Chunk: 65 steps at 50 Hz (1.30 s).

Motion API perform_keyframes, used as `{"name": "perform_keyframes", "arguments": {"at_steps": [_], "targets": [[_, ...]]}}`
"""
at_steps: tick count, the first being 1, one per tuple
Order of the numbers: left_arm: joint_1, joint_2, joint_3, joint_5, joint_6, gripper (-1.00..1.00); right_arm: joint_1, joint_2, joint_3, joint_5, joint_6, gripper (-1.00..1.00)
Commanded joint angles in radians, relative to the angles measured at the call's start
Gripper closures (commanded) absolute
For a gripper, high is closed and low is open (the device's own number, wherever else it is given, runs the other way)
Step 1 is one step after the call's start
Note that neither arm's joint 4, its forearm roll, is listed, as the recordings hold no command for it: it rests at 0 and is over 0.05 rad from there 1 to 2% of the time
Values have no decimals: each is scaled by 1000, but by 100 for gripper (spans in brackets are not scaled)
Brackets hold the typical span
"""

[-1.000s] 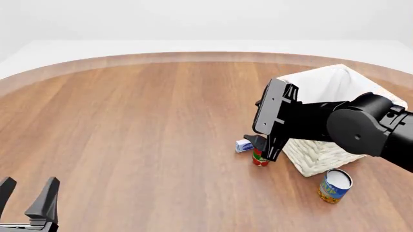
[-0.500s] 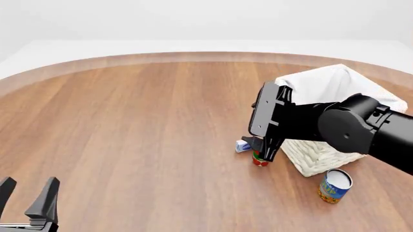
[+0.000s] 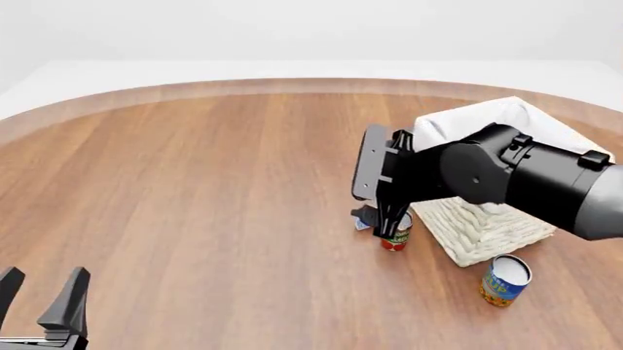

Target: Pick up the alphabet soup and the cream cheese box, and put them in the basket.

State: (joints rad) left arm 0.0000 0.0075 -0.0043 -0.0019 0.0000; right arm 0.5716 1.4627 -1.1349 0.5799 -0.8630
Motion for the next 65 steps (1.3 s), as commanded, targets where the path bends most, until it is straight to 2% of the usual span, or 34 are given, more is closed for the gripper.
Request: {"name": "perform_keyframes", "arguments": {"at_steps": [1,7,14,36,38,39,42,48,65], "targets": [[0,0,0,0,0,-100,-13,59,-62,85,-42,-100],[0,0,0,0,0,-100,-27,100,-103,134,-83,-100],[0,0,0,0,0,-100,-58,145,-108,145,-159,-100],[0,0,0,0,0,-100,-53,283,-240,196,-214,-100],[0,0,0,0,0,-100,-78,329,-257,193,-254,-100],[0,0,0,0,0,-100,-102,422,-278,199,-321,-100],[0,0,0,0,0,-100,-104,428,-275,199,-325,-100],[0,0,0,0,0,-100,-139,444,-262,190,-369,-100],[0,0,0,0,0,-100,-83,449,-290,209,-334,-100]]}}
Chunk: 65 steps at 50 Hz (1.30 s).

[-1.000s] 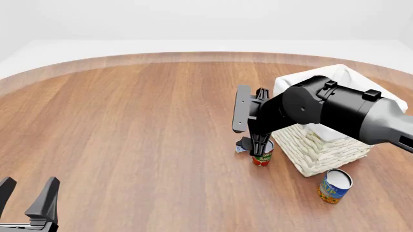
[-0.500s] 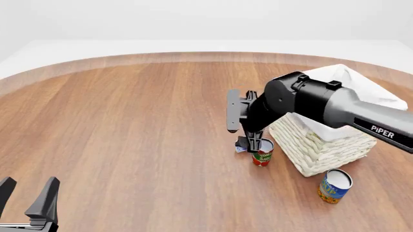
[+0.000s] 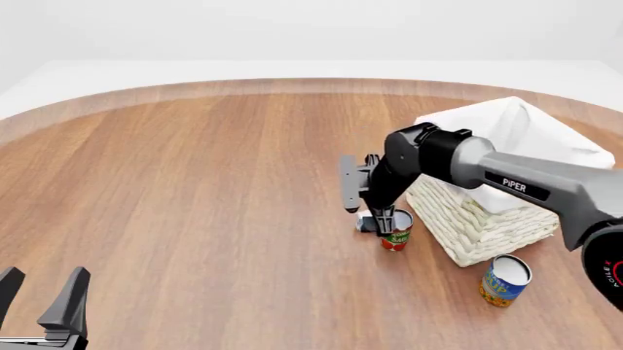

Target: Pick up the alphabet soup and the cream cheese box, and put them in the basket.

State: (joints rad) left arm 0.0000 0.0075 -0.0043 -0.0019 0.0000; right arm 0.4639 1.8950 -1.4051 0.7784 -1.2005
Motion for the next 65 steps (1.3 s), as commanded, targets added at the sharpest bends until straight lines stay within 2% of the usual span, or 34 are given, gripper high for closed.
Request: {"name": "perform_keyframes", "arguments": {"at_steps": [1,42,47,50,65], "targets": [[0,0,0,0,0,-100,26,19,-22,10,5,-100],[0,0,0,0,0,-100,27,102,-80,8,-5,-100],[0,0,0,0,0,-100,27,105,-80,9,-10,-100],[0,0,0,0,0,-100,12,110,-67,3,-36,-100],[0,0,0,0,0,-100,10,137,-99,17,-46,-100]]}}
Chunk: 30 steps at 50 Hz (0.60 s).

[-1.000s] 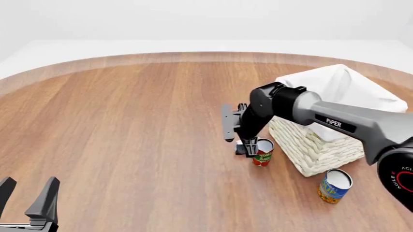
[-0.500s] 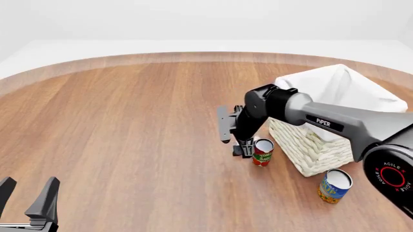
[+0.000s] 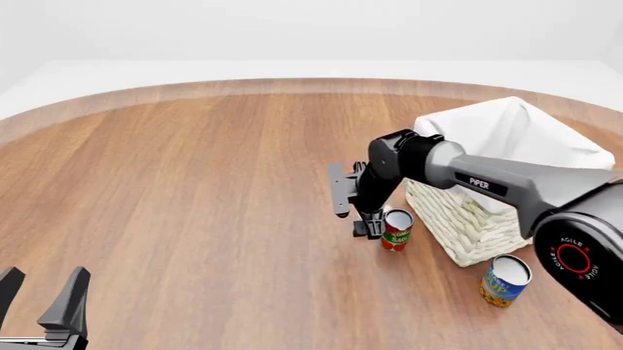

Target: Pick up the alphabet soup and the cream cheese box, and put them in the basket.

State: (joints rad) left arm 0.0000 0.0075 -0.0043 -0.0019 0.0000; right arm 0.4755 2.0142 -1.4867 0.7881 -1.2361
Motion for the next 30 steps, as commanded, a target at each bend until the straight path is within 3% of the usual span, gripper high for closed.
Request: {"name": "perform_keyframes", "arguments": {"at_steps": [1,30], "targets": [[0,0,0,0,0,-100,0,20,-19,7,-11,-100],[0,0,0,0,0,-100,-19,61,-45,12,-45,-100]]}}
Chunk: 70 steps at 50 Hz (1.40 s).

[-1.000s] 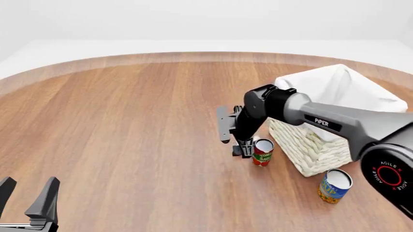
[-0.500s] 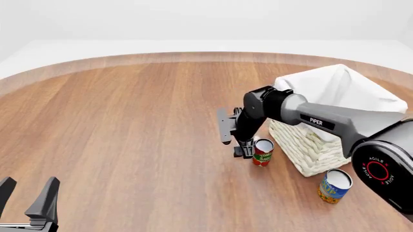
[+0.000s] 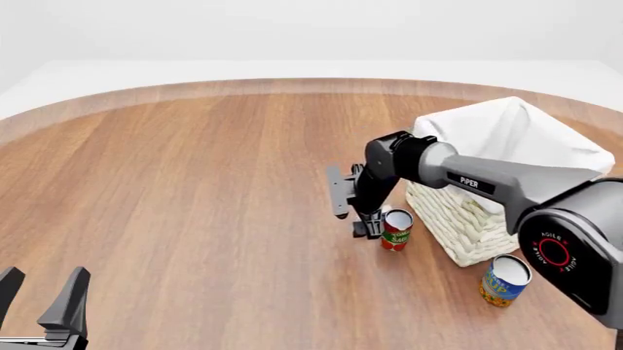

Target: Pick up the alphabet soup and the cream cheese box, and put them in the basket.

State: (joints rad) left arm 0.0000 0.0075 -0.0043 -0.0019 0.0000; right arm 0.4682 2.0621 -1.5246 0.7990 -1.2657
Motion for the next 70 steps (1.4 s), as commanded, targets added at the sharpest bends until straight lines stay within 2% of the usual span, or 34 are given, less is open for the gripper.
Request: {"name": "perform_keyframes", "arguments": {"at_steps": [1,31,70], "targets": [[0,0,0,0,0,-100,-14,15,-8,0,-18,-100],[0,0,0,0,0,-100,-25,65,-26,-6,-34,-100],[0,0,0,0,0,-100,-34,144,-146,32,-57,-100]]}}
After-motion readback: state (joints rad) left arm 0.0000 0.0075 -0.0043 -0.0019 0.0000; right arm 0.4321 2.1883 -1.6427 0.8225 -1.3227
